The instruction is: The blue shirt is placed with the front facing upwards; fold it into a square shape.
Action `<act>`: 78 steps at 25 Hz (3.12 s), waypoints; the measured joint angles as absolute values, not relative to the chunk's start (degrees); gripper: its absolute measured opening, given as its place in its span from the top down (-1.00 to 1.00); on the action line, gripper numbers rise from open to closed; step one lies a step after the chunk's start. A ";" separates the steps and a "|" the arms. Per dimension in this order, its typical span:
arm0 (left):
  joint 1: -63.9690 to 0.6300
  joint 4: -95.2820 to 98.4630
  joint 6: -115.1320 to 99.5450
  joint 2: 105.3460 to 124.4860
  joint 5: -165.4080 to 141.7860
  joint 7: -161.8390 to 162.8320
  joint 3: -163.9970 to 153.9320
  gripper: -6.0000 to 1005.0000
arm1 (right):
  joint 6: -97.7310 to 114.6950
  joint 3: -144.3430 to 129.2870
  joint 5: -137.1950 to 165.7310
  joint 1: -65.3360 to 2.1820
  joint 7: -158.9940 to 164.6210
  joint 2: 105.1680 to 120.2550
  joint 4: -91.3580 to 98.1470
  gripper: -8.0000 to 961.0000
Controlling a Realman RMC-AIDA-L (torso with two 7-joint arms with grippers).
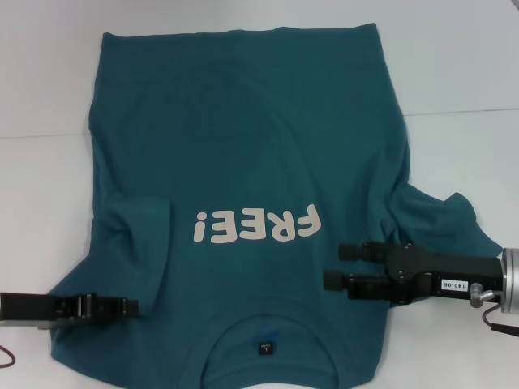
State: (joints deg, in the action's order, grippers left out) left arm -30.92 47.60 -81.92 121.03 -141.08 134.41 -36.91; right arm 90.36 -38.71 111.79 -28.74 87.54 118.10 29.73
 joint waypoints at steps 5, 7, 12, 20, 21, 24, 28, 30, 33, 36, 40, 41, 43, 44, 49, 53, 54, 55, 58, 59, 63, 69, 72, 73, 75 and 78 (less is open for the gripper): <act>-32.20 47.88 -84.15 120.17 -142.59 137.38 -36.59 -0.22 | 90.36 -38.64 111.79 -28.74 87.62 118.07 29.94 -0.91; -32.94 47.89 -85.27 119.86 -143.23 138.77 -36.52 -0.22 | 90.35 -38.65 111.79 -28.74 87.78 118.06 30.16 -0.91; -34.05 47.68 -86.51 119.29 -144.37 142.69 -36.47 -0.22 | 90.55 -38.67 111.79 -28.74 87.93 118.02 30.24 -0.91; -34.89 47.23 -87.34 118.99 -146.55 148.63 -36.34 -0.22 | 91.06 -38.68 111.79 -28.67 87.97 117.93 30.50 -0.91; -34.91 47.23 -87.27 118.99 -146.54 149.12 -36.33 -0.22 | 91.11 -38.67 111.79 -28.66 87.97 117.93 30.61 -0.91; -35.16 47.21 -87.32 118.94 -146.59 149.79 -36.33 -0.22 | 91.55 -38.68 111.79 -28.60 87.97 117.93 30.98 -0.91; -35.29 46.93 -86.82 118.92 -146.65 151.07 -36.51 -0.22 | 92.46 -38.67 111.79 -28.57 87.98 117.89 31.16 -0.91; -35.33 46.81 -86.50 118.91 -146.68 151.66 -36.38 -0.22 | 92.76 -38.63 111.79 -28.53 88.12 117.82 31.34 -0.91; -35.35 46.57 -85.80 118.91 -146.69 152.62 -36.34 -0.22 | 93.00 -38.60 111.79 -28.27 88.39 117.76 31.78 -0.91; -35.35 45.98 -85.09 118.97 -146.56 152.86 -36.39 -0.22 | 93.39 -38.58 111.79 -27.98 88.44 117.76 32.18 -0.91; -35.41 45.64 -84.52 118.99 -146.32 152.95 -36.39 -0.22 | 93.62 -38.58 111.79 -27.74 88.50 117.75 32.62 -0.91; -35.41 45.61 -84.28 119.04 -146.30 152.96 -36.38 -0.22 | 93.64 -38.58 111.78 -27.73 88.50 117.76 32.62 -0.91; -35.42 45.36 -83.73 119.20 -146.26 152.96 -36.39 -0.22 | 93.64 -38.58 111.78 -27.73 88.50 117.75 32.62 -0.91; -35.42 45.20 -83.42 119.25 -146.22 152.95 -36.39 -0.22 | 93.64 -38.58 111.78 -27.73 88.50 117.72 32.62 -0.91; -35.49 44.90 -82.42 119.35 -145.83 152.80 -36.57 -0.22 | 93.64 -38.55 111.73 -27.75 88.51 117.57 32.62 -0.91; -35.81 44.38 -81.68 119.36 -145.80 152.58 -36.52 -0.22 | 93.64 -38.38 111.70 -27.77 88.49 117.50 32.61 -0.91; -35.82 44.36 -81.53 119.36 -145.80 152.54 -36.57 -0.22 | 93.63 -38.32 111.70 -27.77 88.45 117.50 32.61 -0.91; -35.86 44.34 -81.35 119.36 -145.80 152.53 -36.64 -0.22 | 93.63 -38.24 111.70 -27.77 88.40 117.50 32.61 -0.91; -36.01 44.30 -80.87 119.39 -145.79 152.48 -36.76 -0.22 | 93.61 -37.96 111.70 -27.77 88.29 117.57 32.61 -0.91; -36.07 44.30 -80.79 119.41 -145.77 152.46 -36.76 -0.22 | 93.61 -37.90 111.70 -27.77 88.27 117.60 32.61 -0.91; -36.41 44.29 -80.76 119.45 -145.67 152.28 -36.62 -0.22 | 93.60 -37.48 111.70 -27.77 88.17 117.66 32.61 -0.91; -36.56 44.29 -80.96 119.12 -143.66 151.93 -36.32 -0.22 | 93.56 -37.25 111.70 -27.77 88.12 117.76 32.61 -0.91; -36.56 44.29 -81.09 119.09 -142.47 151.57 -36.34 -0.22 | 93.49 -37.20 111.70 -27.77 88.09 117.78 32.61 -0.91; -36.53 44.29 -81.06 119.10 -142.32 151.51 -36.41 -0.22 | 93.47 -37.18 111.70 -27.77 88.06 117.81 32.61 -0.91; -36.32 44.29 -80.89 119.23 -142.28 151.47 -36.58 -0.22 | 93.43 -37.15 111.70 -27.77 88.00 117.86 32.61 -0.91; -36.17 44.29 -80.71 119.34 -142.28 151.46 -36.58 -0.22 | 93.38 -37.15 111.71 -27.77 87.98 117.86 32.61 -0.91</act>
State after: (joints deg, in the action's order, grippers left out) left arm -36.17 44.29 -80.71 119.34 -142.28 151.46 -36.58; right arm 93.38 -37.15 111.71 -27.77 87.98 117.86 32.61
